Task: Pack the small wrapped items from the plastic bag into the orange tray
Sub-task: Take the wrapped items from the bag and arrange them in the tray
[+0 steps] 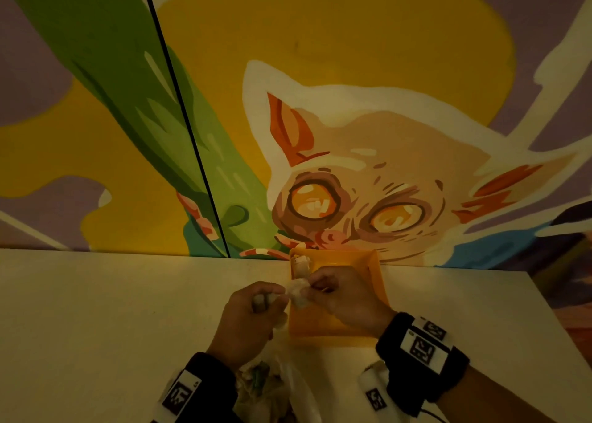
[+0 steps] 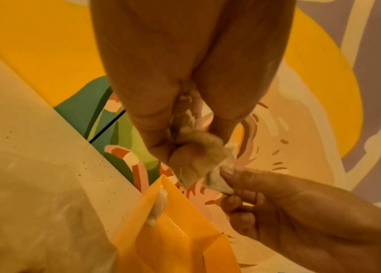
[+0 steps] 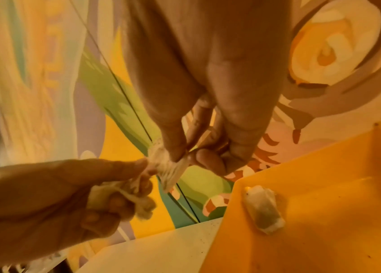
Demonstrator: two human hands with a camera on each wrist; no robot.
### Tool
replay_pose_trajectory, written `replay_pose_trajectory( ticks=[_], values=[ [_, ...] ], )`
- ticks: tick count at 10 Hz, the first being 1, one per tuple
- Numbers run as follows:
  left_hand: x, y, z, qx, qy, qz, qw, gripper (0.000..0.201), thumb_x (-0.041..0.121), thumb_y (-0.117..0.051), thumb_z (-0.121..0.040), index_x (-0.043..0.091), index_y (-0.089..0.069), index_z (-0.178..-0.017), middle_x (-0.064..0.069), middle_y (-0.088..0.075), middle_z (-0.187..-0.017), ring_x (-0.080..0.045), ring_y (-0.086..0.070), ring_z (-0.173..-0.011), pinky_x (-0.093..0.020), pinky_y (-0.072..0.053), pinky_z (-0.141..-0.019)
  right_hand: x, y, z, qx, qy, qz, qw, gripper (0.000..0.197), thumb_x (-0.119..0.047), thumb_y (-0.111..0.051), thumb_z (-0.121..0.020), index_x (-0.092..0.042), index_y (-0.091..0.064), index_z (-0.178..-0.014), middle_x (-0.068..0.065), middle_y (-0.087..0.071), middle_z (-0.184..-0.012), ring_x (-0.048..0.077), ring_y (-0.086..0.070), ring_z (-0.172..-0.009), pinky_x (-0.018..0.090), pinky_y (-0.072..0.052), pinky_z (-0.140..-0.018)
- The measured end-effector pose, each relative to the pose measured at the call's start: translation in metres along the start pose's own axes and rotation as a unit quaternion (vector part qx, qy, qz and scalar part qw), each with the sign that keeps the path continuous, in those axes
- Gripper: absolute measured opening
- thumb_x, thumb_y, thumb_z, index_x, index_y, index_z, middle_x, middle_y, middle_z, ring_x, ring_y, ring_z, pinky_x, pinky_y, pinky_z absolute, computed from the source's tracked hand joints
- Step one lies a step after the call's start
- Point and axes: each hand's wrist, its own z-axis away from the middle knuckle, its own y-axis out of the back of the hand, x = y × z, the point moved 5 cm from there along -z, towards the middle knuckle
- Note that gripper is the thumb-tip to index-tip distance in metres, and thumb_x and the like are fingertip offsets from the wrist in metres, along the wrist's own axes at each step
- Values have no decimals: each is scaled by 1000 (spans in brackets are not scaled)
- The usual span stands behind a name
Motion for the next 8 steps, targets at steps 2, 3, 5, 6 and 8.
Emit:
replay_pose_trajectory(
  ticks=[2, 3, 5, 6, 8],
  values=[
    [-10, 7, 1, 18, 41, 26, 999, 9, 10, -63, -91, 13, -69, -97, -8, -72, -73, -13, -68, -58, -28, -52, -50, 30, 15, -44, 38, -94, 34, 994, 20, -11, -68, -88, -26, -60, -79, -2, -64, -84, 11, -59, -70, 24, -52, -64],
    [-11, 14, 3, 25, 49, 29, 998, 9, 9, -63, -91, 14, -69, -96, -4, -72, -69, -11, -67, -57, -27, -52, -50, 42, 7, -66, -5, -137, 96, 986, 9, -7, -67, -86, -15, -67, -91, 5, -67, -89, 21, -64, -79, 32, -56, -73],
    [-19, 36, 4, 49, 63, 29, 996, 7, 11, -65, -90, 13, -70, -94, 1, -72, -69, -14, -62, -50, -29, -51, -50, 53, -6, -103, -67, -172, 179, 966, 13, -8, -65, -84, -14, -69, -94, 4, -64, -94, 21, -64, -92, 32, -56, -85],
    [-21, 42, 5, 55, 67, 34, 996, 8, 9, -64, -90, 12, -70, -94, 9, -72, -72, -13, -63, -52, -28, -51, -50, 56, -10, -114, -96, -168, 199, 961, 28, -12, -68, -83, -21, -64, -110, 10, -61, -124, 9, -55, -83, 15, -48, -66],
    [-24, 43, 6, 50, 69, 40, 996, 7, 9, -64, -90, 13, -70, -93, 3, -71, -70, -15, -60, -48, -29, -51, -50, 112, -20, -155, -82, -194, 234, 949, 38, -24, -79, -68, -41, -48, -82, 9, -60, -129, 26, -61, -114, 33, -53, -92]
  ],
)
